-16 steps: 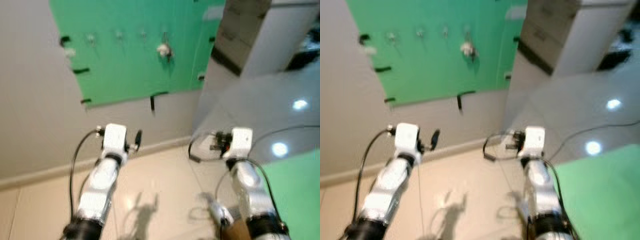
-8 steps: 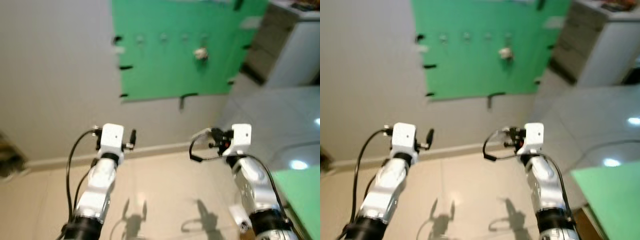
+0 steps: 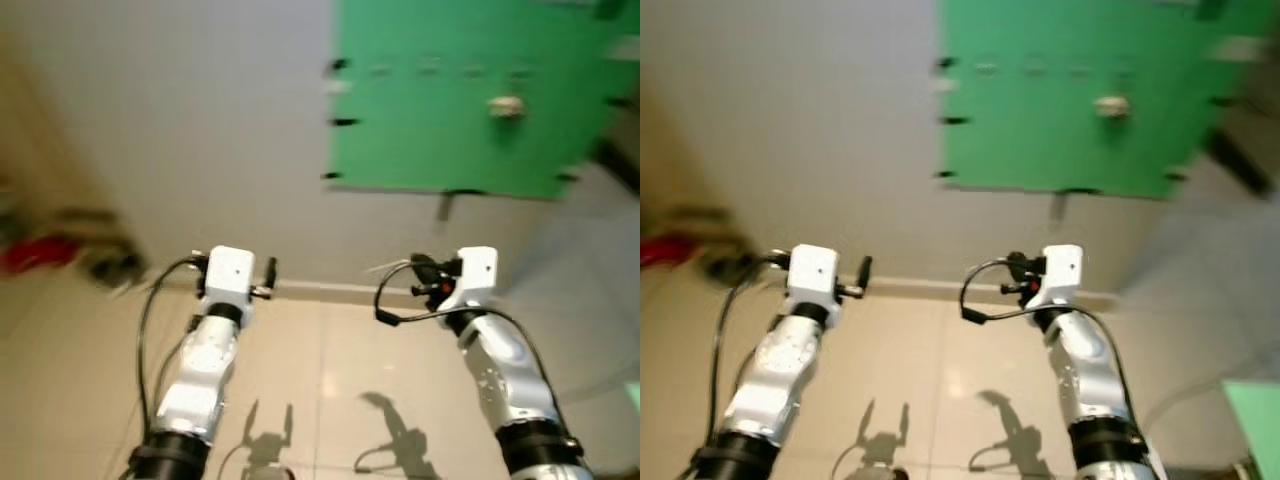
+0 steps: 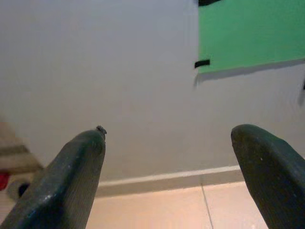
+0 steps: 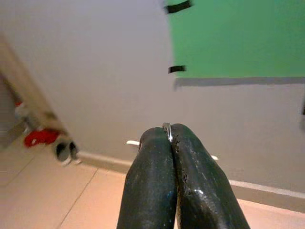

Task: Hang keys on a hook

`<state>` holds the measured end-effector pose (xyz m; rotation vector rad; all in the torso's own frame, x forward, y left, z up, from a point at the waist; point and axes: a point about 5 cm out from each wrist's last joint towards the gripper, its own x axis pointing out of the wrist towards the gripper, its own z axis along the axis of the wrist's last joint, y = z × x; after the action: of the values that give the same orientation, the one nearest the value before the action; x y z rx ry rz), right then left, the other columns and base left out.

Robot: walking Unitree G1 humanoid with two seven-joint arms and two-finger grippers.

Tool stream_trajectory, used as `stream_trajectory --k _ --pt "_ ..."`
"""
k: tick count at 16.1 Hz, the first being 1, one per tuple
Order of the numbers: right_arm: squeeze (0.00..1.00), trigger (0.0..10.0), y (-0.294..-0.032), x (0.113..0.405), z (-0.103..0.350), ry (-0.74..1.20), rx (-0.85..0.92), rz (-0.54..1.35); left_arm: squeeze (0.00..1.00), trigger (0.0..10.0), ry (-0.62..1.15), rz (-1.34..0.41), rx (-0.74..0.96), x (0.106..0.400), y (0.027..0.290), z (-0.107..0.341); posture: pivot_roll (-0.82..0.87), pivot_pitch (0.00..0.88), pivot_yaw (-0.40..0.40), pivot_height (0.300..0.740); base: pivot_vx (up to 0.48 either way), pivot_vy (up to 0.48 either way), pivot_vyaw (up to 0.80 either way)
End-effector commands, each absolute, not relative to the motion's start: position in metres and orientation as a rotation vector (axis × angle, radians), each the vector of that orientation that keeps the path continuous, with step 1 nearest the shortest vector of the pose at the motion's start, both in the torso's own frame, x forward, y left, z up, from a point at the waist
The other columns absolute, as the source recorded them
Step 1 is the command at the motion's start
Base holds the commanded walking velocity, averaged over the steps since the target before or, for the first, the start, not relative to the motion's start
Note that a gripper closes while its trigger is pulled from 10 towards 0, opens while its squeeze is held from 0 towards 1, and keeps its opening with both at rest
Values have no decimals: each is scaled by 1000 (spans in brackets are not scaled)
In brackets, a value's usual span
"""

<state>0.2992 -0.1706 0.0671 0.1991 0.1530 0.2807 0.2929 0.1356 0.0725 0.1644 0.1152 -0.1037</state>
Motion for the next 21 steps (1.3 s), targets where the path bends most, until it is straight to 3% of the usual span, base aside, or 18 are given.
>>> stream_trajectory --k 1,8,10,12,21 --pt "27 10000 -170 301 74 128 216 287 0 10000 112 -99 180 294 138 75 -27 0 2 740 0 0 631" --pt "0 10000 -173 319 111 125 85 360 0 10000 54 -119 219 313 148 92 -38 0 -18 740 0 0 156" --pt "0 10000 -167 327 136 133 494 379 0 10000 49 -113 217 317 150 95 -34 0 -18 740 0 0 0" --pt "0 10000 -156 321 144 166 649 514 0 10000 44 -118 221 317 150 95 -29 0 -17 740 0 0 0" --pt "0 10000 -138 297 177 199 843 822 0 10000 50 -129 214 314 144 91 -26 0 -43 740 0 0 0"
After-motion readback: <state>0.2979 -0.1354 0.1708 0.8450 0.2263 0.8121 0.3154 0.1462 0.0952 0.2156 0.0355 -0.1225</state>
